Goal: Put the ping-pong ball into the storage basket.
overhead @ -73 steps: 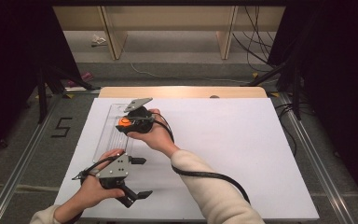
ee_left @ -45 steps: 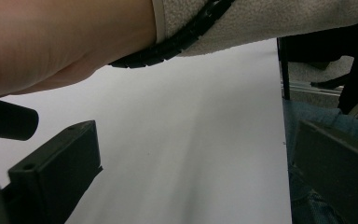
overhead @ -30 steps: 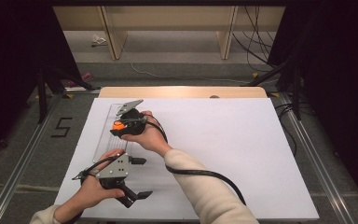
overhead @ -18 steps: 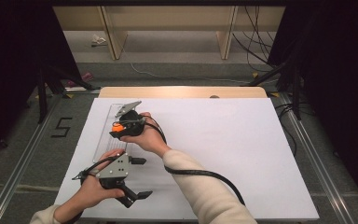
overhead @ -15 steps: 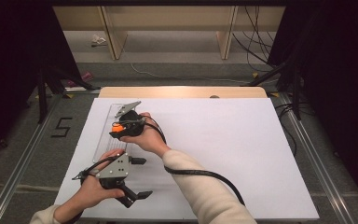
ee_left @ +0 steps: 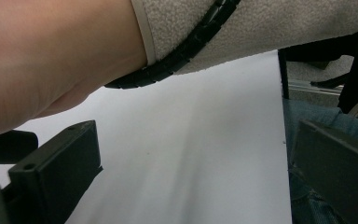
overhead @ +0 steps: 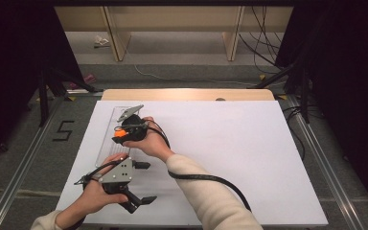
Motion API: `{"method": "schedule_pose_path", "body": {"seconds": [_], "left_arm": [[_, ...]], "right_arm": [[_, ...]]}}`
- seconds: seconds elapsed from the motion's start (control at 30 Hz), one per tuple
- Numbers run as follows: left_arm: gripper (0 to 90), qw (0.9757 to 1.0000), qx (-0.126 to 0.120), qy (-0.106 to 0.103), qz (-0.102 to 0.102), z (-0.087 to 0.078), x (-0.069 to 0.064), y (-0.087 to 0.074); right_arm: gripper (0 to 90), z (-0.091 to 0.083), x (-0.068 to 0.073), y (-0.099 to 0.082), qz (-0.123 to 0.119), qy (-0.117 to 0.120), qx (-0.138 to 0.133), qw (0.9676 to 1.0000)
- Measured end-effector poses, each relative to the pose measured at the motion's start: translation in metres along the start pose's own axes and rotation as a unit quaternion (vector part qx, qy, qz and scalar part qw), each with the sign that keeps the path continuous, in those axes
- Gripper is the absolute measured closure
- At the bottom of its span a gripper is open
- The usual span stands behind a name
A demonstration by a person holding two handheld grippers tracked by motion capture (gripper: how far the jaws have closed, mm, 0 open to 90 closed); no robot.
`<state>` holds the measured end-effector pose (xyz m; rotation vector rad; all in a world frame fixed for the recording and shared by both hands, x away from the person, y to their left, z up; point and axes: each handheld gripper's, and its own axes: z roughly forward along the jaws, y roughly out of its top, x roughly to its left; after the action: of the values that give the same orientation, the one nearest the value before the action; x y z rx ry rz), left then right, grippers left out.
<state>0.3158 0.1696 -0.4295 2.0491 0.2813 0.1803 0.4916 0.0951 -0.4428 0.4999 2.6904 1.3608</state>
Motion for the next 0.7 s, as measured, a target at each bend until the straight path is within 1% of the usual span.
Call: {"method": "schedule_pose_path", "body": {"seconds": [0.37, 0.7], "left_arm": [[1.1, 1.0, -0.002, 0.0, -0.002, 0.0001, -0.0001, -0.0001], [1.0, 1.0, -0.002, 0.0, -0.002, -0.0001, -0.0001, 0.0]], "right_arm": [[51.3, 0.0019, 0.0006, -0.0004, -0.004, 0.001, 0.0, 1.0], [51.2, 0.0031, 0.0008, 0.0, -0.003, 0.001, 0.0, 1.0]]}}
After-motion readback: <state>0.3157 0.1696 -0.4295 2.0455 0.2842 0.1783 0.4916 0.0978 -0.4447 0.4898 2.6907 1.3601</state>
